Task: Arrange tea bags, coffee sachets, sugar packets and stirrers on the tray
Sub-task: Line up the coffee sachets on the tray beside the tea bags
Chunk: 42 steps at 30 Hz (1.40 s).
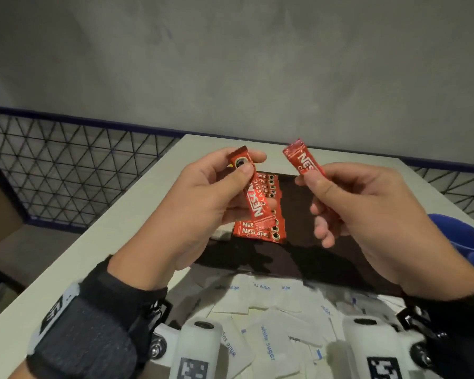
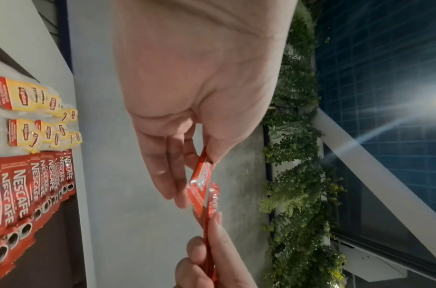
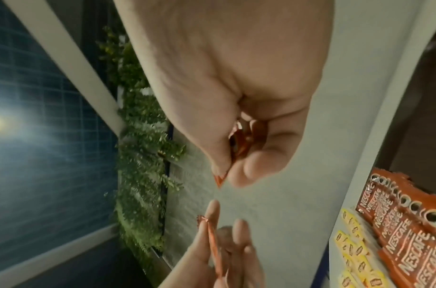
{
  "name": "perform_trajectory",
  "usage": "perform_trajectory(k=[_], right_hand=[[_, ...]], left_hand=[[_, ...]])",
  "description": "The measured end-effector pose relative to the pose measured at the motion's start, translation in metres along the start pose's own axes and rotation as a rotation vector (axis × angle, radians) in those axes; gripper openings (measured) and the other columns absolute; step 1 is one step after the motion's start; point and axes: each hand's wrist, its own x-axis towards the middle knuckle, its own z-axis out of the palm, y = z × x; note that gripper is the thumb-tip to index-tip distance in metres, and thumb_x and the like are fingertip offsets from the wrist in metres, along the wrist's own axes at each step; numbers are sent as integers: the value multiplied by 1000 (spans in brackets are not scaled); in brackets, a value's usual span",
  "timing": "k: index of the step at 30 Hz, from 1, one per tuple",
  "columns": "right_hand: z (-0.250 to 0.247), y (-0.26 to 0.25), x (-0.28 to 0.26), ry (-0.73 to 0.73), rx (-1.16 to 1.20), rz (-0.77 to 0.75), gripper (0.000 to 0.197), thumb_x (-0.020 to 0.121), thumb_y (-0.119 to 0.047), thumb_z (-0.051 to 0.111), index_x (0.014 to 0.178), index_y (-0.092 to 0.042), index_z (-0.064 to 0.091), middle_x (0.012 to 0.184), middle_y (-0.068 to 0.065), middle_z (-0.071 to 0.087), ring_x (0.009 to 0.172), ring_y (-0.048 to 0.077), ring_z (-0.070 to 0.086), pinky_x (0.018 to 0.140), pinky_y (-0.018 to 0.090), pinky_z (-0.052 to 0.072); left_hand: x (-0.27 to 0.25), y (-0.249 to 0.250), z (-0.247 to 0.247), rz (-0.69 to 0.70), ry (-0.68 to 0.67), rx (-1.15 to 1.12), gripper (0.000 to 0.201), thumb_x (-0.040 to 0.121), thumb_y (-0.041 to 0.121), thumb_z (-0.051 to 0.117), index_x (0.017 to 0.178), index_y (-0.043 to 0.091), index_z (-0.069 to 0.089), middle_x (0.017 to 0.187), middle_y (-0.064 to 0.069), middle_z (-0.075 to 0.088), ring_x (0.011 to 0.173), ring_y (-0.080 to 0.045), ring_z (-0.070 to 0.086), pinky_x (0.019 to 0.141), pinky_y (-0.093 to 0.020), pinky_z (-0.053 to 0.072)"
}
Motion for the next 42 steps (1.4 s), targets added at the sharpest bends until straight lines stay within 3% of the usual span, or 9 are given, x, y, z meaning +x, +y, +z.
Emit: perform_trajectory(k=[3, 7, 12, 14, 17, 24, 30, 36, 42], right_hand=[[-2, 5, 5, -37, -93, 20, 14, 84, -26, 74, 95, -17, 74, 58, 7, 56, 41, 20, 45, 36, 26, 35], [-7, 12, 14, -158, -217, 51, 21, 79, -25, 82, 82, -10, 68, 54, 5, 58, 44, 19, 43, 42, 26, 33], [-6, 14, 8, -340, -53, 149, 21, 77, -14, 80, 85, 1, 69, 61, 17, 52, 49, 22, 42, 44, 29, 29], [-1, 18, 5, -375, 40, 182, 18, 84, -11, 74, 91, 4, 67, 63, 15, 53, 51, 20, 45, 43, 29, 32], [10, 25, 0, -388, 94, 184, 14, 93, -4, 65, 98, 9, 64, 73, 14, 60, 53, 18, 50, 42, 29, 38], [20, 34, -8, -321, 130, 106, 17, 89, -1, 71, 105, -7, 70, 80, 14, 72, 58, 26, 62, 47, 32, 54], [16, 35, -6, -209, 133, 45, 13, 90, -2, 71, 102, -6, 73, 81, 20, 73, 61, 27, 65, 52, 33, 57], [7, 33, -3, -120, 253, 145, 22, 87, -10, 71, 109, -5, 71, 82, 16, 72, 63, 24, 62, 50, 29, 56], [2, 33, -1, -36, -64, 26, 33, 83, -12, 79, 112, -24, 67, 105, -4, 74, 90, 10, 75, 64, 26, 61]], left_hand=[[-1, 1, -2, -26, 13, 31, 27, 98, 27, 62, 125, 31, 68, 106, -5, 75, 87, -24, 76, 69, -37, 60], [1, -2, -5, -16, -4, 160, 28, 93, 29, 68, 120, 23, 72, 100, -2, 79, 87, -17, 76, 64, -25, 56], [0, -7, 3, 14, -68, 186, 23, 94, 27, 64, 110, 20, 79, 101, -5, 80, 86, -17, 74, 76, -39, 57], [-1, -9, 7, -4, -113, 178, 26, 97, 24, 61, 115, 18, 78, 103, -4, 80, 90, -14, 74, 78, -30, 56], [-4, -13, 15, -15, -164, 226, 26, 100, 25, 59, 119, 22, 77, 84, 1, 76, 73, -11, 68, 57, -27, 53], [-3, -14, 16, 56, -58, 308, 40, 83, 28, 78, 123, 30, 71, 77, 5, 60, 56, -19, 61, 40, -25, 41], [-2, -13, 15, 42, -22, 263, 42, 79, 41, 75, 117, 24, 70, 79, 0, 71, 61, -20, 69, 47, -30, 50], [2, -13, 3, -20, -43, 182, 28, 77, 22, 78, 103, 12, 74, 82, -6, 76, 69, -21, 72, 63, -31, 57], [5, -18, 0, -15, -7, 294, 26, 72, 29, 82, 98, 26, 79, 91, 0, 79, 76, -18, 75, 69, -34, 58]])
